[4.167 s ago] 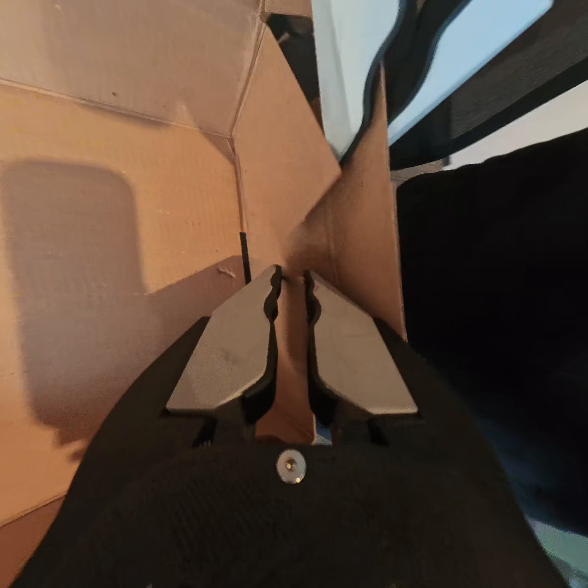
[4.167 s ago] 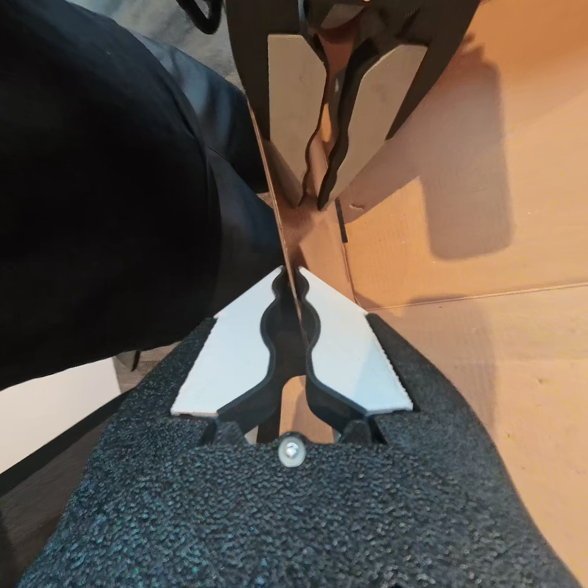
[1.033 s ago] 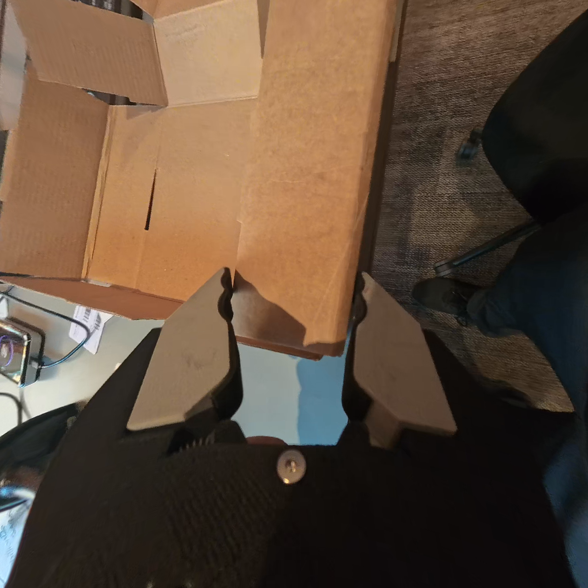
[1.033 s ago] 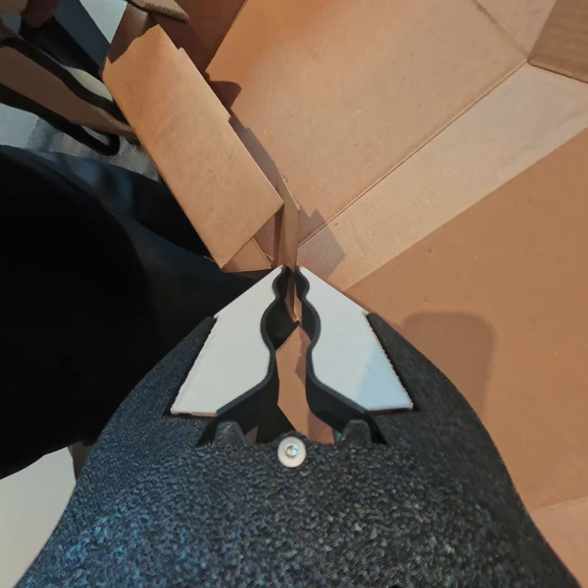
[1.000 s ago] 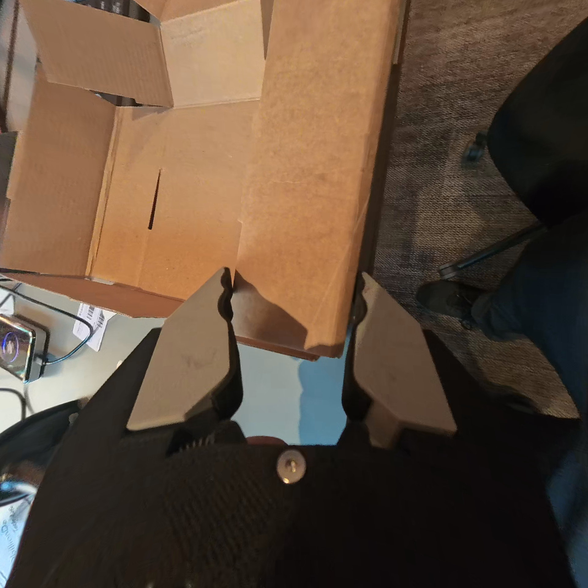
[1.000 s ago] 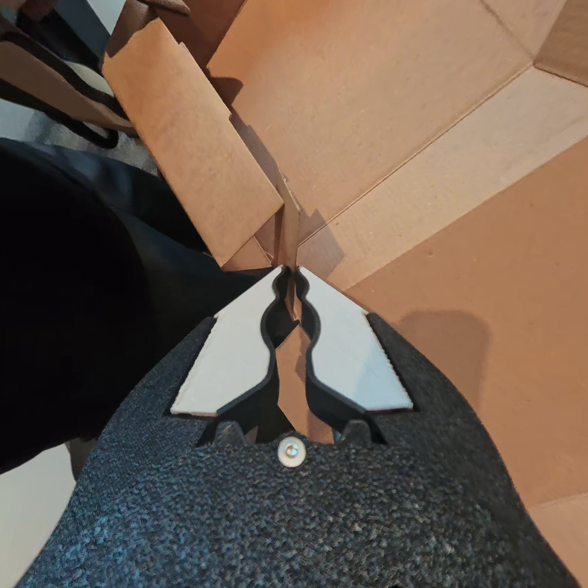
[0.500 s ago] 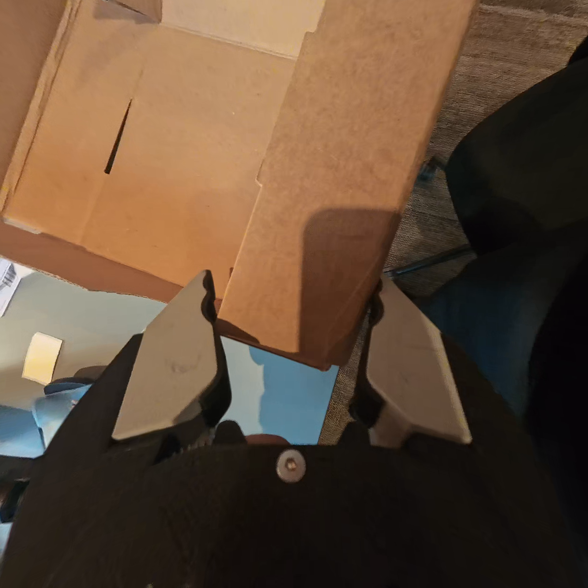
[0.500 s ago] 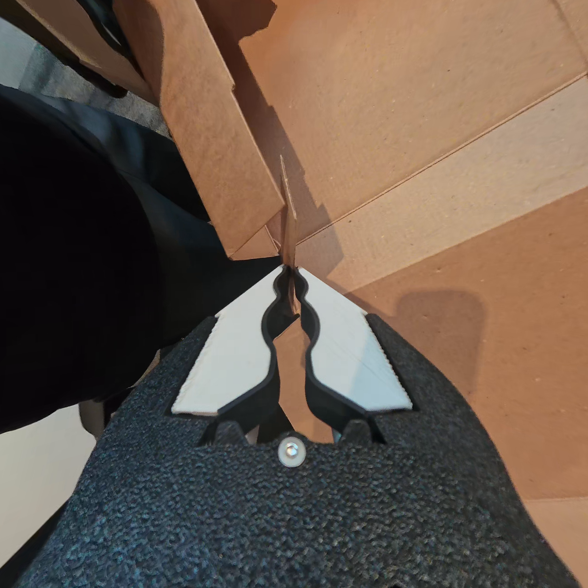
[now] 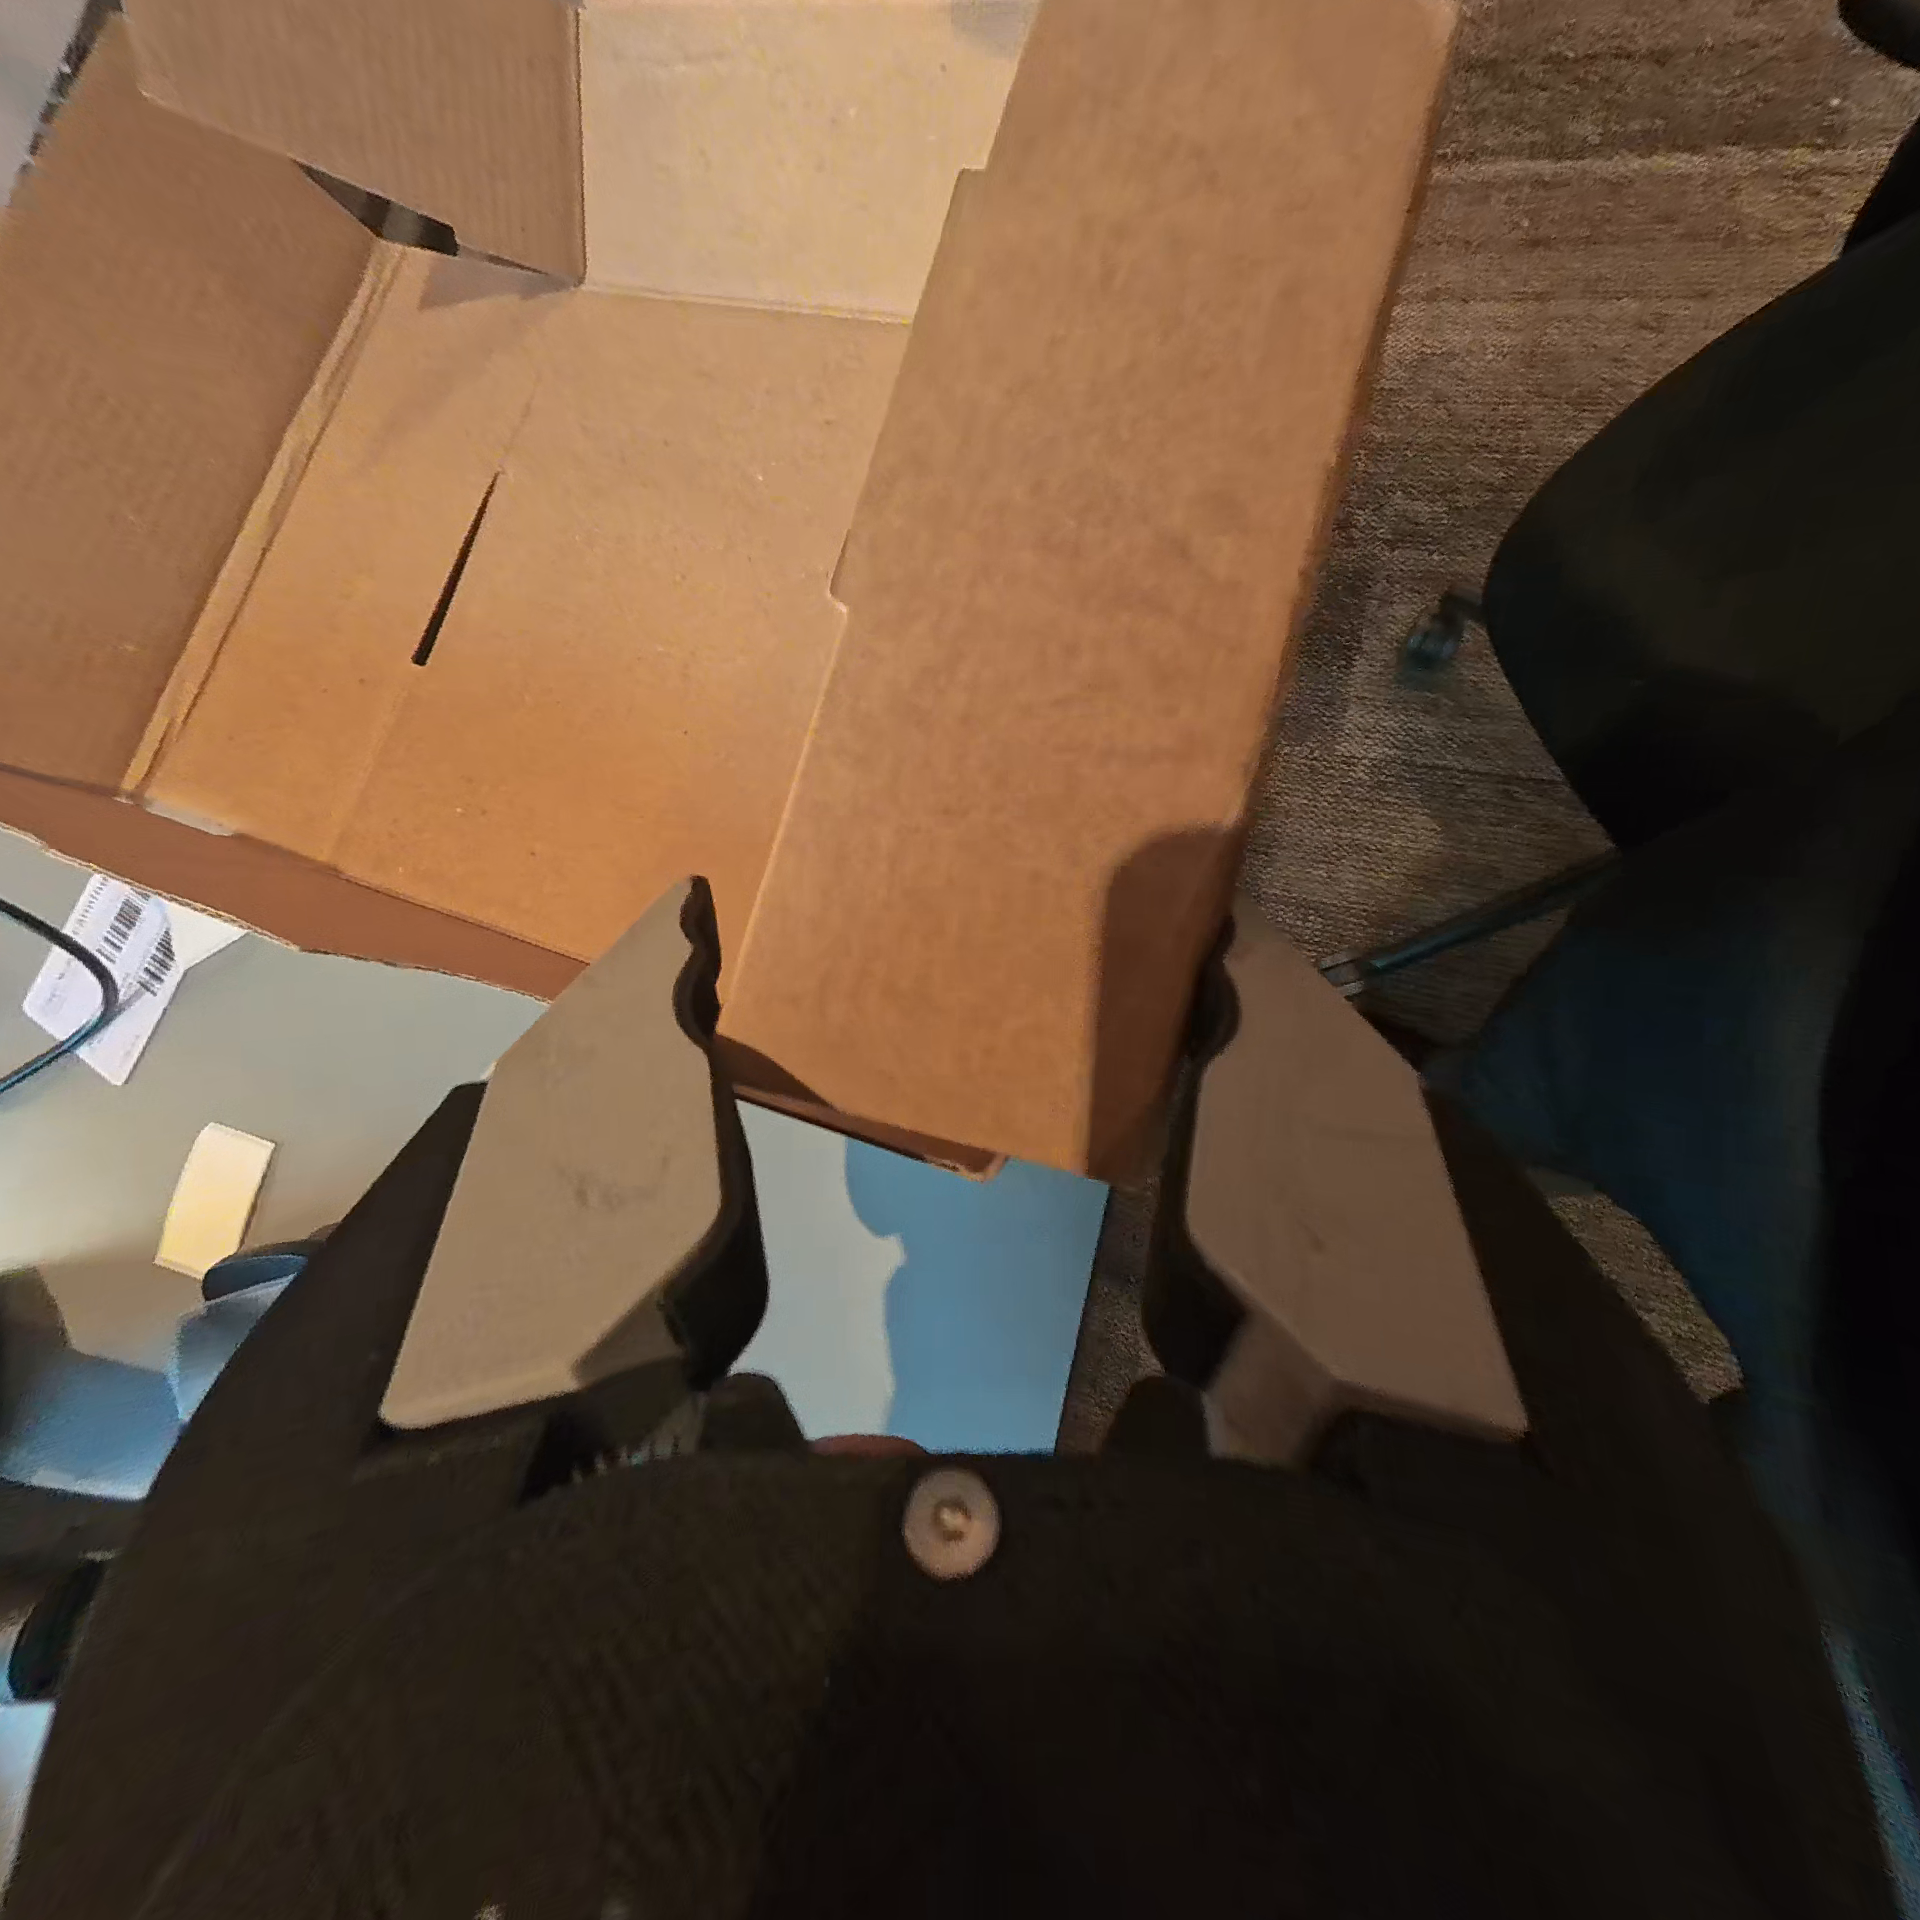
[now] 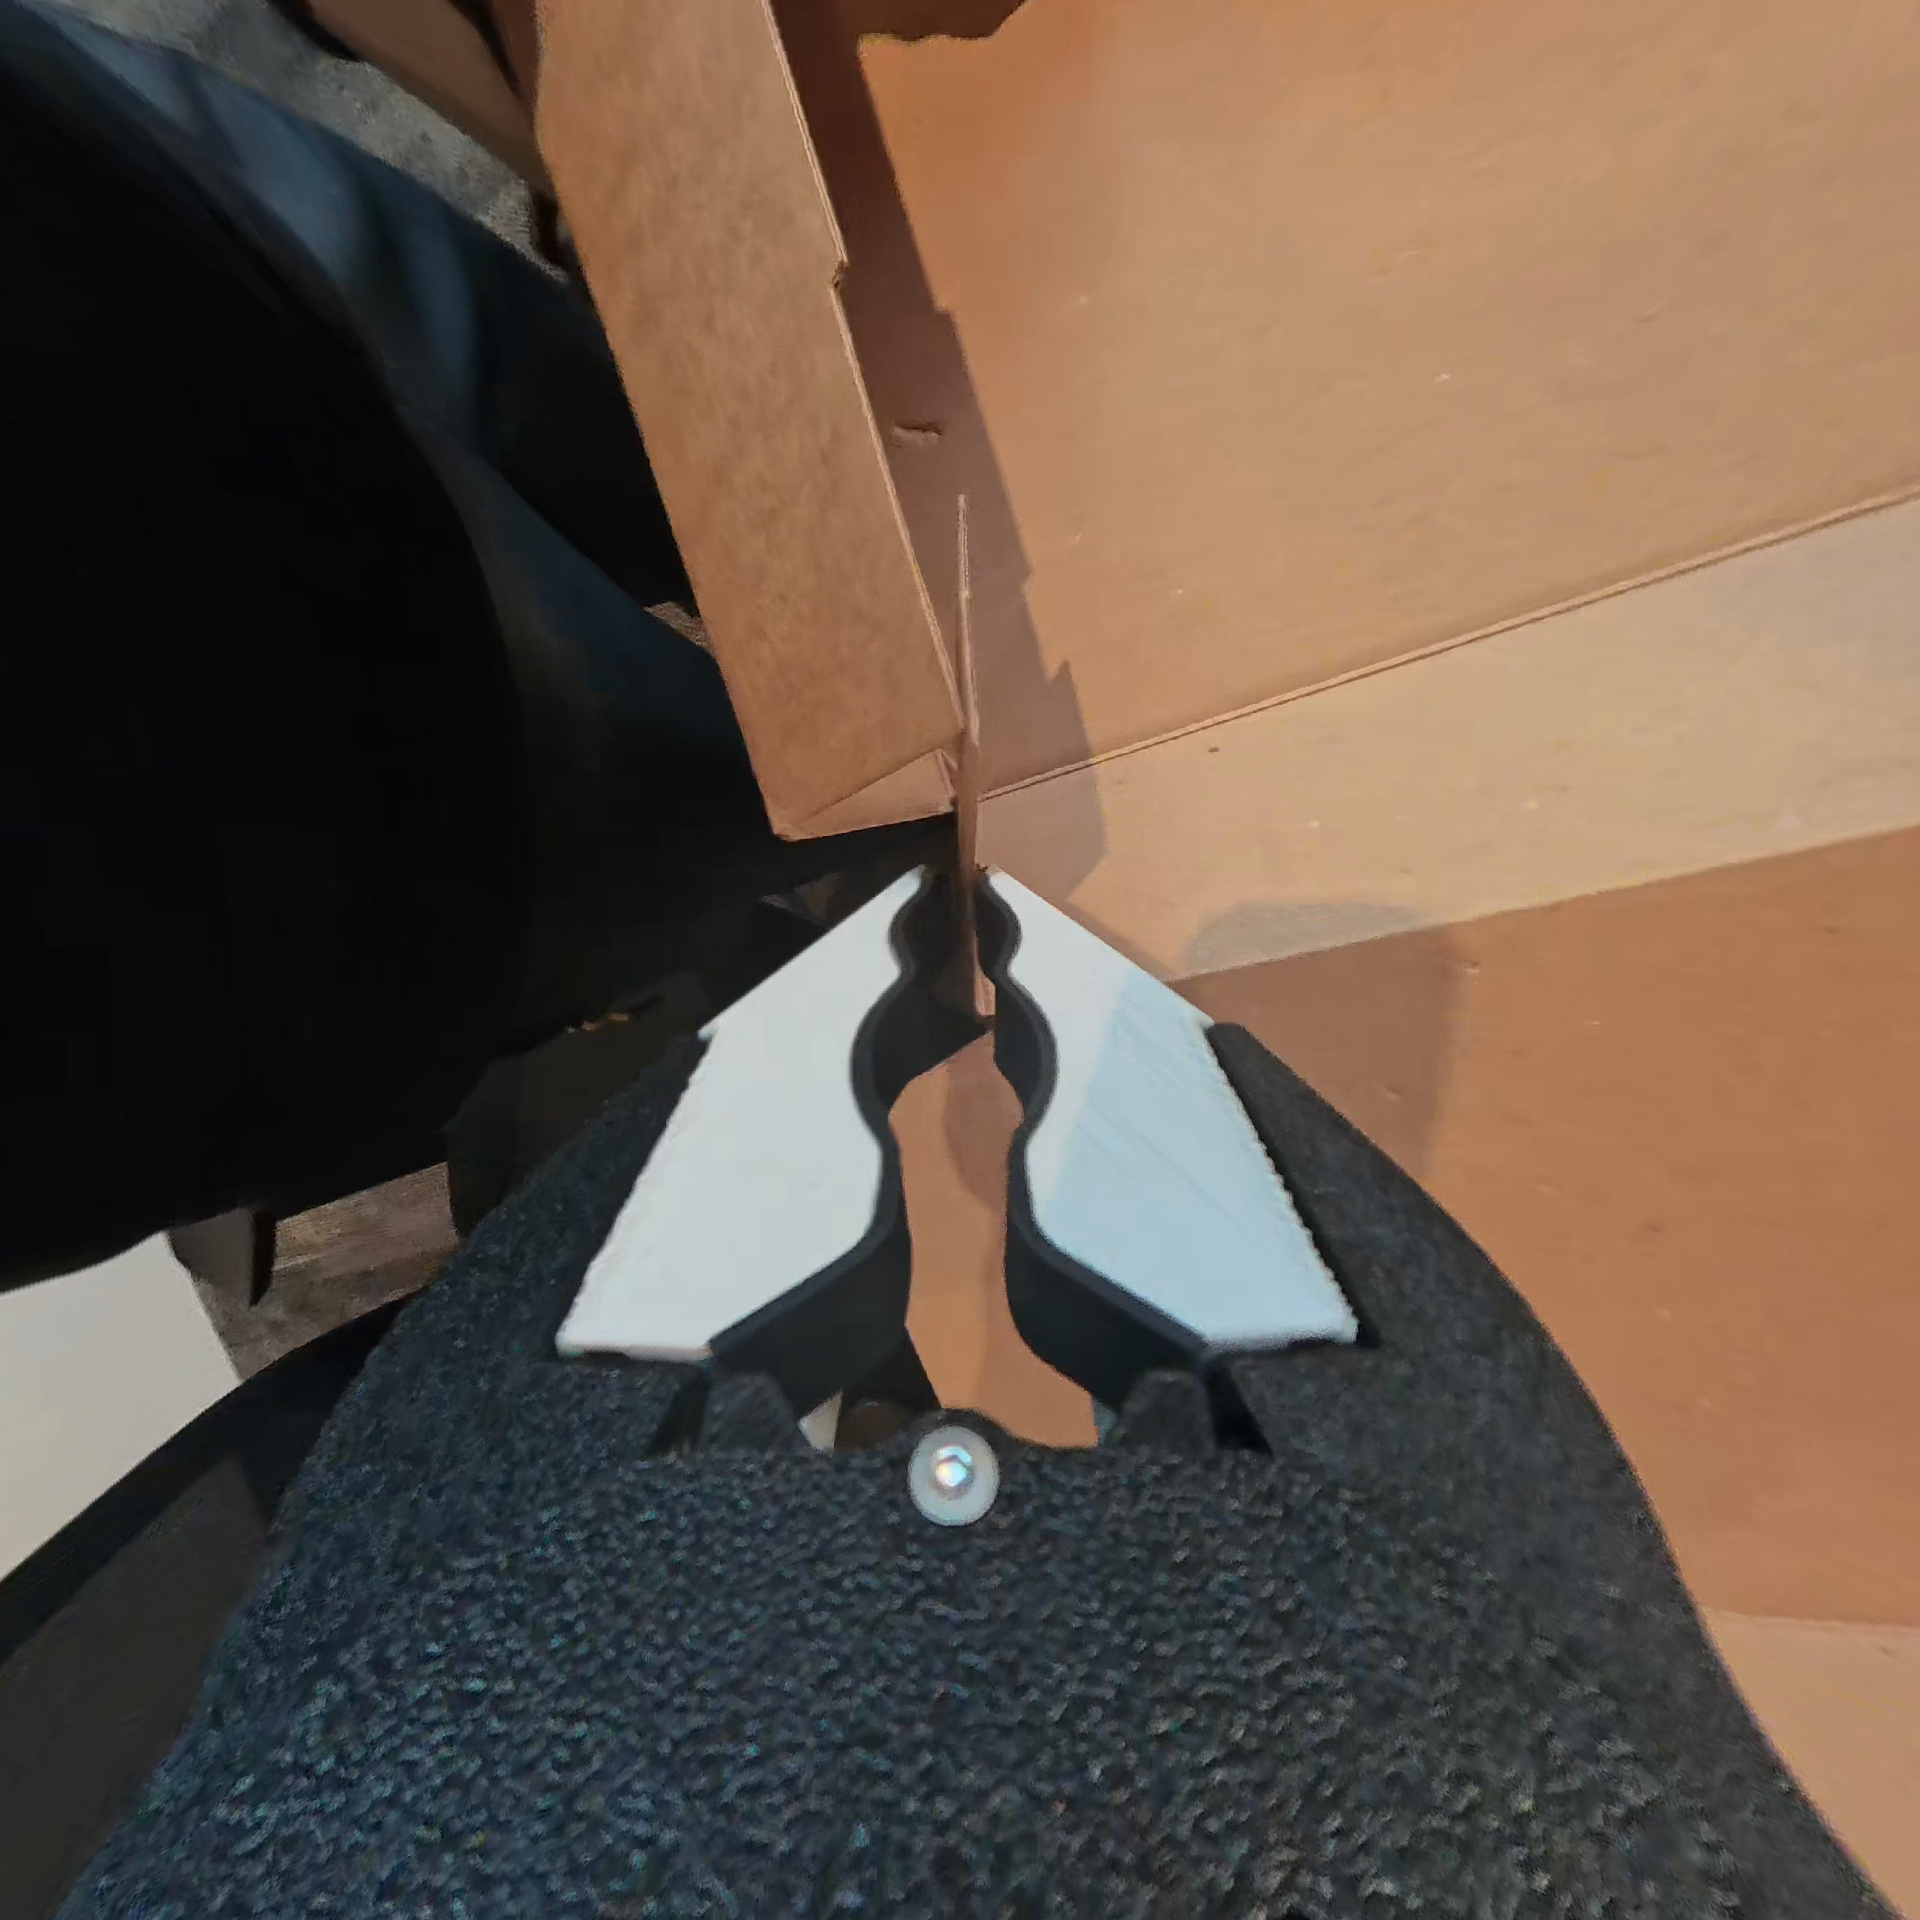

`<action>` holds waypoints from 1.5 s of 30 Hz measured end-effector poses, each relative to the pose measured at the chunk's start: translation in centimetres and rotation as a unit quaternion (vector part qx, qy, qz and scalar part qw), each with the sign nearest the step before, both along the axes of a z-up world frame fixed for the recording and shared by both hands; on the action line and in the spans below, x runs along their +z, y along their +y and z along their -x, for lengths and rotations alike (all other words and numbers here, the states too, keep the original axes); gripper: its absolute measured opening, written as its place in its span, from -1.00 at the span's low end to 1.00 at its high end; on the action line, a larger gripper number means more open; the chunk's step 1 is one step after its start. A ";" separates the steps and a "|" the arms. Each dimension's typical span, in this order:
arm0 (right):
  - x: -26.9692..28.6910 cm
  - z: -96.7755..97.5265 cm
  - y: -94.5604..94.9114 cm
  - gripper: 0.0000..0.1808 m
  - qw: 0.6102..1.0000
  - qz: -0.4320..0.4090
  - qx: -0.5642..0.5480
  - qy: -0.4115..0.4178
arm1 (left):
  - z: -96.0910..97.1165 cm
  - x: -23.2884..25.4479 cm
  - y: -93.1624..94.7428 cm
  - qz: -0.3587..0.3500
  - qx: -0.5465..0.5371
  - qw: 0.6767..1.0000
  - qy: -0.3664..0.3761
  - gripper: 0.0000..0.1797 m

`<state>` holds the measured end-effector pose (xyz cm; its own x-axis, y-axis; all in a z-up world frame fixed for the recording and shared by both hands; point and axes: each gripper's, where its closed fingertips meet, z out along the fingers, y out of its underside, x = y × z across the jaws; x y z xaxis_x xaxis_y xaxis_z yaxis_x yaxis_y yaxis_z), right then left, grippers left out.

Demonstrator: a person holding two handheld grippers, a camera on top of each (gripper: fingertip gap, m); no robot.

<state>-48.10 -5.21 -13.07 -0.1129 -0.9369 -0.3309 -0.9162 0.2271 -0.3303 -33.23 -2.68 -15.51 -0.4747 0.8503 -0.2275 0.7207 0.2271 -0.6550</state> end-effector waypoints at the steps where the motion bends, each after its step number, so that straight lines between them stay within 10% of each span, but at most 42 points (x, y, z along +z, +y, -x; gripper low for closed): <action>1: 0.0 -0.1 0.0 -0.92 1.000 -0.008 -0.004 0.000 | -0.1 0.0 0.1 0.004 0.001 1.000 0.000 0.01; 10: 0.0 -1.2 -0.8 -0.97 0.984 -0.024 -0.161 -0.072 | -0.6 0.4 -0.3 0.063 0.003 0.998 -0.009 0.00; 18: -0.1 -3.0 0.5 -0.95 0.991 -0.101 -0.076 -0.033 | -0.7 0.9 -0.1 0.089 -0.001 0.996 0.010 0.01; 31: -0.1 -1.8 2.8 -0.35 0.975 -0.203 -0.066 -0.062 | -0.8 0.4 0.6 0.054 0.014 0.997 0.048 -0.01; 45: -0.7 -6.5 2.6 -0.04 0.982 -0.030 -0.162 -0.088 | -0.6 0.5 -0.7 0.069 0.032 0.996 0.036 -0.01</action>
